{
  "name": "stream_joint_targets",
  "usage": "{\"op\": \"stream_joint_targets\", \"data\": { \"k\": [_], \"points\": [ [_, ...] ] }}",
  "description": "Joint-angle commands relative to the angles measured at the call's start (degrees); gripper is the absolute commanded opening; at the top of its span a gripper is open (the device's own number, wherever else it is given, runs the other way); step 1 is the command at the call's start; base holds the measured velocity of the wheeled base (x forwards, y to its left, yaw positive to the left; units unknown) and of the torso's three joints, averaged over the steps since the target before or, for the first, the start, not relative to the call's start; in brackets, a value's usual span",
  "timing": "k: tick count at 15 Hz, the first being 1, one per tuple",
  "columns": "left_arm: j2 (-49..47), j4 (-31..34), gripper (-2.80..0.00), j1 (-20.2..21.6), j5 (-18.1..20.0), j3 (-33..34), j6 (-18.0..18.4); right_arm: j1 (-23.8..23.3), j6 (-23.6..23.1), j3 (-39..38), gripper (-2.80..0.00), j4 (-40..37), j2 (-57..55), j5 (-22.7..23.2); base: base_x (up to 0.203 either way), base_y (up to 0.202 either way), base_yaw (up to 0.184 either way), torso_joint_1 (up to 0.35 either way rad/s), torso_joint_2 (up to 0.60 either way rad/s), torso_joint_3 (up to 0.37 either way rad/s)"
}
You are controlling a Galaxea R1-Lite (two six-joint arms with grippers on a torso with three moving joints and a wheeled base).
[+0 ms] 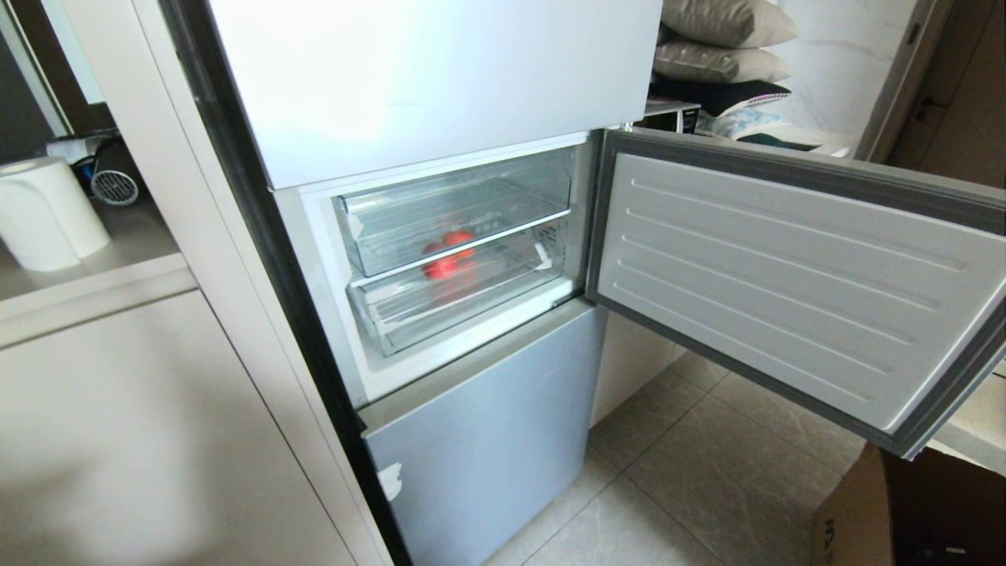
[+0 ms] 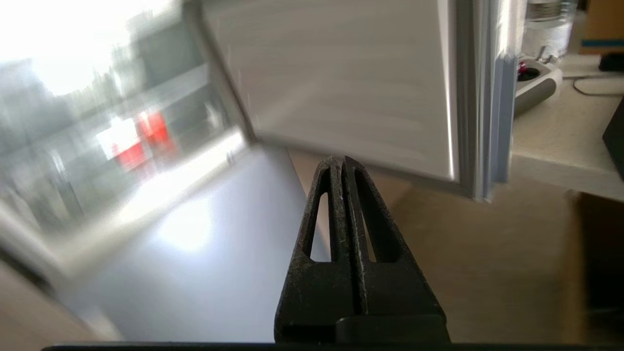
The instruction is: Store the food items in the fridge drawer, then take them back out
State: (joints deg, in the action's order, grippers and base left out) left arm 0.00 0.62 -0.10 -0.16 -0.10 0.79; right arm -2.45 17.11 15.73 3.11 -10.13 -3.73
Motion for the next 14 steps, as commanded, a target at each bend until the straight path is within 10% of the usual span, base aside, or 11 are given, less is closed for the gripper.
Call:
{"op": "stream_joint_targets", "data": {
  "k": [1, 7, 14],
  "points": [
    [0.0, 0.0, -2.80, 0.0, 0.0, 0.0, 0.0, -5.9, 14.4, 6.8, -2.80, 3.8, -15.5, -0.4, 0.000, 0.000, 0.000, 0.000, 0.00, 0.000],
    [0.0, 0.0, -2.80, 0.0, 0.0, 0.0, 0.0, -41.6, 30.6, 5.7, -2.80, 36.3, -39.9, 16.8, 0.000, 0.000, 0.000, 0.000, 0.00, 0.000],
    [0.0, 0.0, -2.80, 0.0, 0.0, 0.0, 0.0, -58.0, 45.2, 13.2, -2.80, 48.4, -66.6, 25.6, 0.000, 0.000, 0.000, 0.000, 0.00, 0.000]
  ]
}}
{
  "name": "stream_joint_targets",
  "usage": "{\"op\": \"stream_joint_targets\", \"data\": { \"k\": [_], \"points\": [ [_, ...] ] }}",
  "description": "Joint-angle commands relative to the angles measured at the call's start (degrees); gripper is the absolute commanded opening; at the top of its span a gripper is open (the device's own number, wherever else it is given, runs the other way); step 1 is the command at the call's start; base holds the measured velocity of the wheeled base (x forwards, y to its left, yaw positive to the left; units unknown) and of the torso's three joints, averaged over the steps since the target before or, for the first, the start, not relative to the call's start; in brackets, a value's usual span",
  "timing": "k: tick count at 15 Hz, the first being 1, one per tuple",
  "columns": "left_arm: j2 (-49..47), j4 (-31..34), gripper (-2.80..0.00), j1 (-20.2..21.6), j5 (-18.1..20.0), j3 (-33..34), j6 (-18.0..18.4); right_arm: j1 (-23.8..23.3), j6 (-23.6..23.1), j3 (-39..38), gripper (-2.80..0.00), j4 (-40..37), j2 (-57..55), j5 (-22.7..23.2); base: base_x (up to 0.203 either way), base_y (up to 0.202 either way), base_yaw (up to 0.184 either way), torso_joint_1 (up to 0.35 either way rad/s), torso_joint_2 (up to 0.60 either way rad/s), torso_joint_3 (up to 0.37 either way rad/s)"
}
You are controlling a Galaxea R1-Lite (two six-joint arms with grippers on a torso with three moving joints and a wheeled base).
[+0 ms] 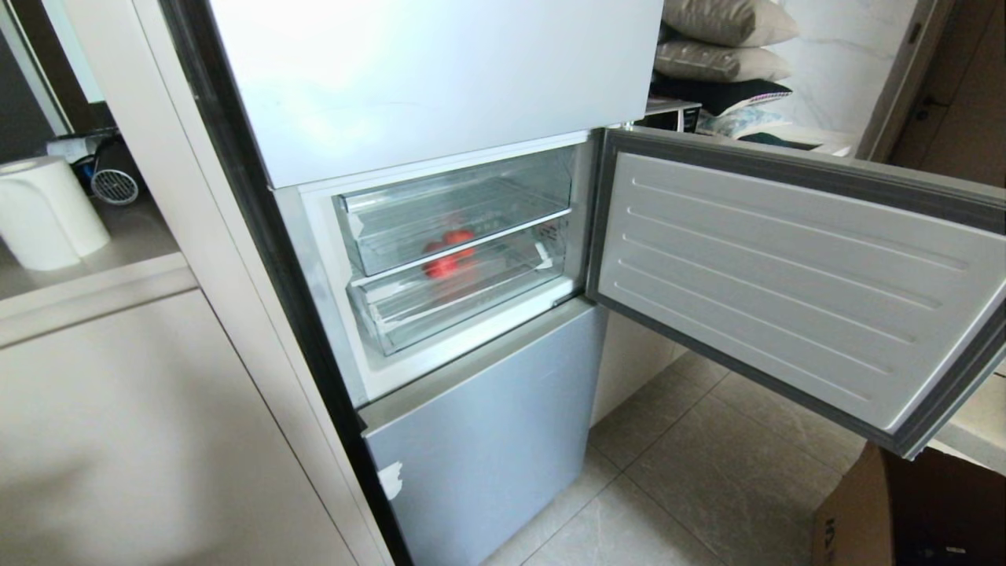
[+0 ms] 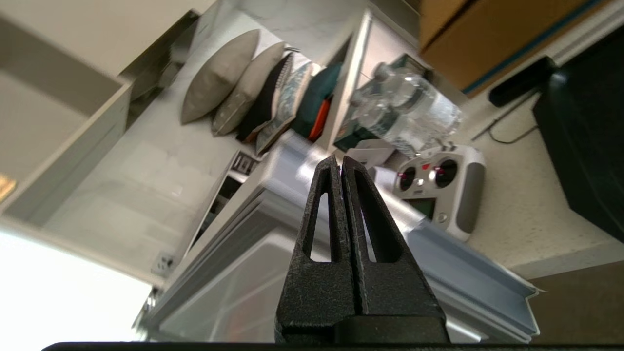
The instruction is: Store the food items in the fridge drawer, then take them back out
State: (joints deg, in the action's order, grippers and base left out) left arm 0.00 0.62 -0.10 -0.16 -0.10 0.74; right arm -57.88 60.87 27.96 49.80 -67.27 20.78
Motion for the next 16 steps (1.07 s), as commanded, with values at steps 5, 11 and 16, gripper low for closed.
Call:
{"op": "stream_joint_targets", "data": {
  "k": [5, 11, 16],
  "points": [
    [0.0, 0.0, -2.80, 0.0, 0.0, 0.0, 0.0, -4.5, 5.9, 11.1, -2.80, 4.0, -26.1, 3.6, 0.000, 0.000, 0.000, 0.000, 0.00, 0.000],
    [0.0, 0.0, -2.80, 0.0, 0.0, 0.0, 0.0, 1.2, 10.2, 21.4, -2.80, 4.0, -36.3, 11.2, 0.000, 0.000, 0.000, 0.000, 0.00, 0.000],
    [0.0, 0.0, -2.80, 0.0, 0.0, 0.0, 0.0, 7.8, 11.9, 24.3, -2.80, 4.2, -39.3, 11.5, 0.000, 0.000, 0.000, 0.000, 0.00, 0.000]
  ]
}}
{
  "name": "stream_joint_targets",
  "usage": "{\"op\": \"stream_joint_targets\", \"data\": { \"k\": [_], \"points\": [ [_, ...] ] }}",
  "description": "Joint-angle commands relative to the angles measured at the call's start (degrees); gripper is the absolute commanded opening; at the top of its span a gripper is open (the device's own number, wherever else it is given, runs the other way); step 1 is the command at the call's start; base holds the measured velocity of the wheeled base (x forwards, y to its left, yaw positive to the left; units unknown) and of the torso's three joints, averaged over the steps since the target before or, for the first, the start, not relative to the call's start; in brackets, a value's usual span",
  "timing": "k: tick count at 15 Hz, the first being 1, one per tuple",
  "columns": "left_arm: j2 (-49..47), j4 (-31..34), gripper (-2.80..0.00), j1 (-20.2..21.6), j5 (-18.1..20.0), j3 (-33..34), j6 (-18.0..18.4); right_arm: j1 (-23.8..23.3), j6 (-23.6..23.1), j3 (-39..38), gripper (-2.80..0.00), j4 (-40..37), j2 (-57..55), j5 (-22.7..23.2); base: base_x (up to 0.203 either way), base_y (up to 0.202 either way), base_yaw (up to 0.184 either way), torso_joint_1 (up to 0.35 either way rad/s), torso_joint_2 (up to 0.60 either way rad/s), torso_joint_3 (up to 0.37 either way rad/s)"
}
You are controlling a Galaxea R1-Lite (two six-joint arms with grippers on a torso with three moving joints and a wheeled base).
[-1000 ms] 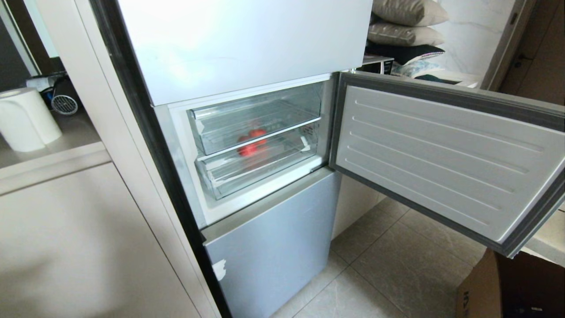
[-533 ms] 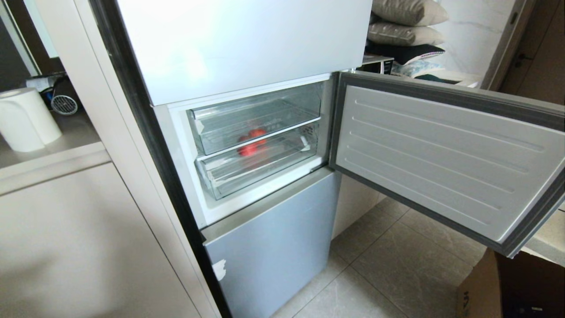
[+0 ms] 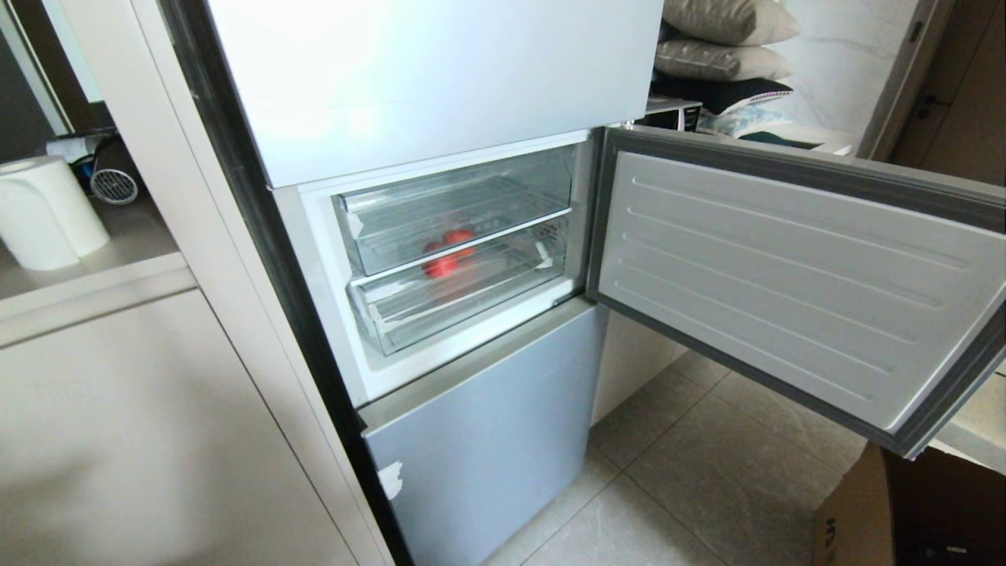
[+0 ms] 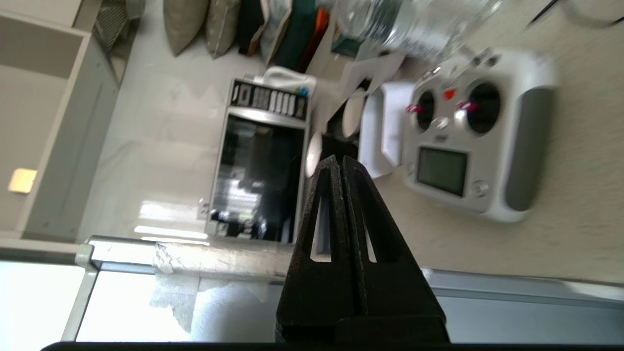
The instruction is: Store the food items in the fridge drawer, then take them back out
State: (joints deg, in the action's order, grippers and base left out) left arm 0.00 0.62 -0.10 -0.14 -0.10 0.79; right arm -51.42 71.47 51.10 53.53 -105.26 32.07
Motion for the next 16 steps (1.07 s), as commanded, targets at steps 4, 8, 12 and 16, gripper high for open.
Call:
{"op": "stream_joint_targets", "data": {
  "k": [4, 8, 12, 16],
  "points": [
    [0.0, 0.0, -2.80, 0.0, 0.0, 0.0, 0.0, 1.5, 6.1, 2.8, -2.80, 0.1, -0.8, 8.2, 0.000, 0.000, 0.000, 0.000, 0.00, 0.000],
    [0.0, 0.0, -2.80, 0.0, 0.0, 0.0, 0.0, 1.4, 7.1, -3.8, -2.80, -1.7, 6.0, 16.2, 0.000, 0.000, 0.000, 0.000, 0.00, 0.000],
    [0.0, 0.0, -2.80, 0.0, 0.0, 0.0, 0.0, 0.8, 6.7, -11.8, -2.80, -0.8, 14.5, 18.4, 0.000, 0.000, 0.000, 0.000, 0.00, 0.000],
    [0.0, 0.0, -2.80, 0.0, 0.0, 0.0, 0.0, -7.0, 7.1, -13.8, -2.80, 5.8, 19.7, 18.3, 0.000, 0.000, 0.000, 0.000, 0.00, 0.000]
  ]
}}
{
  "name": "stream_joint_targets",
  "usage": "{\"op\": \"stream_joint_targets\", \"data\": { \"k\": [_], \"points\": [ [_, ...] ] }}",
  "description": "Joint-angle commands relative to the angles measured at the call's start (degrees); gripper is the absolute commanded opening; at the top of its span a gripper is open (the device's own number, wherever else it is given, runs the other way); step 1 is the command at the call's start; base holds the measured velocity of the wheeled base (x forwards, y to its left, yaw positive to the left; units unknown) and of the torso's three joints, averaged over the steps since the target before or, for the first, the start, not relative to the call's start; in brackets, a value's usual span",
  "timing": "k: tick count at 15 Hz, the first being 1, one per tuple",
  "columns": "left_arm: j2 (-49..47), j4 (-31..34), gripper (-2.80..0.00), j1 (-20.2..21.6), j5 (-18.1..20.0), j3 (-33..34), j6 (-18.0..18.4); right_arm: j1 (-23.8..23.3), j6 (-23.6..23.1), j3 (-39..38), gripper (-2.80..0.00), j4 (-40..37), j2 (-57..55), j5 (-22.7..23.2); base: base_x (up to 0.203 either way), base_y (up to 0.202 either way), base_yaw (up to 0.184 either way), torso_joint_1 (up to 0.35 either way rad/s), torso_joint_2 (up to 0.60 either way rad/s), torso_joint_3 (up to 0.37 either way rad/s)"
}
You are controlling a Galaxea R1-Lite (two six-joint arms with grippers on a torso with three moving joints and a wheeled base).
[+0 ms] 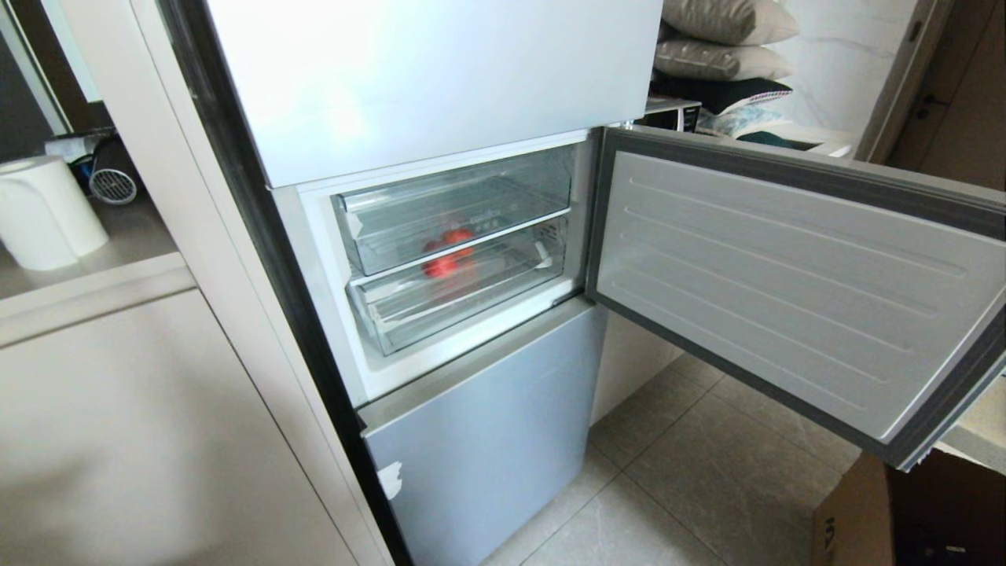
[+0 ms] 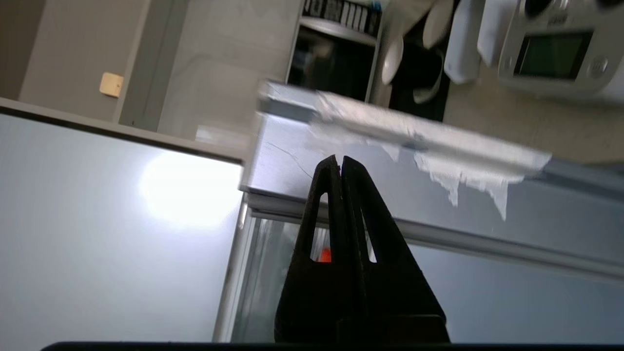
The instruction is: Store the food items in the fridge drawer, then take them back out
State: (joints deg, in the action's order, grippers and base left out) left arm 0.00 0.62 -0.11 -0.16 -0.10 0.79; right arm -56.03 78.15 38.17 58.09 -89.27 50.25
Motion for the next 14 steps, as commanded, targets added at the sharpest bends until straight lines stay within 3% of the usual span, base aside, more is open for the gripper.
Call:
{"op": "stream_joint_targets", "data": {
  "k": [1, 4, 6, 11, 14],
  "points": [
    [0.0, 0.0, -2.80, 0.0, 0.0, 0.0, 0.0, -4.2, 0.4, -0.9, -2.80, 1.5, 4.2, 0.1, 0.000, 0.000, 0.000, 0.000, 0.00, 0.000],
    [0.0, 0.0, -2.80, 0.0, 0.0, 0.0, 0.0, -10.1, 0.3, -0.9, -2.80, 3.3, 5.0, -0.9, 0.000, 0.000, 0.000, 0.000, 0.00, 0.000],
    [0.0, 0.0, -2.80, 0.0, 0.0, 0.0, 0.0, -11.4, 0.3, -0.5, -2.80, 5.1, 3.5, -2.8, 0.000, 0.000, 0.000, 0.000, 0.00, 0.000],
    [0.0, 0.0, -2.80, 0.0, 0.0, 0.0, 0.0, -10.0, 3.2, 2.5, -2.80, 11.9, -9.5, -3.0, 0.000, 0.000, 0.000, 0.000, 0.00, 0.000],
    [0.0, 0.0, -2.80, 0.0, 0.0, 0.0, 0.0, -6.5, 5.2, 6.9, -2.80, 12.7, -16.8, -2.9, 0.000, 0.000, 0.000, 0.000, 0.00, 0.000]
  ]
}}
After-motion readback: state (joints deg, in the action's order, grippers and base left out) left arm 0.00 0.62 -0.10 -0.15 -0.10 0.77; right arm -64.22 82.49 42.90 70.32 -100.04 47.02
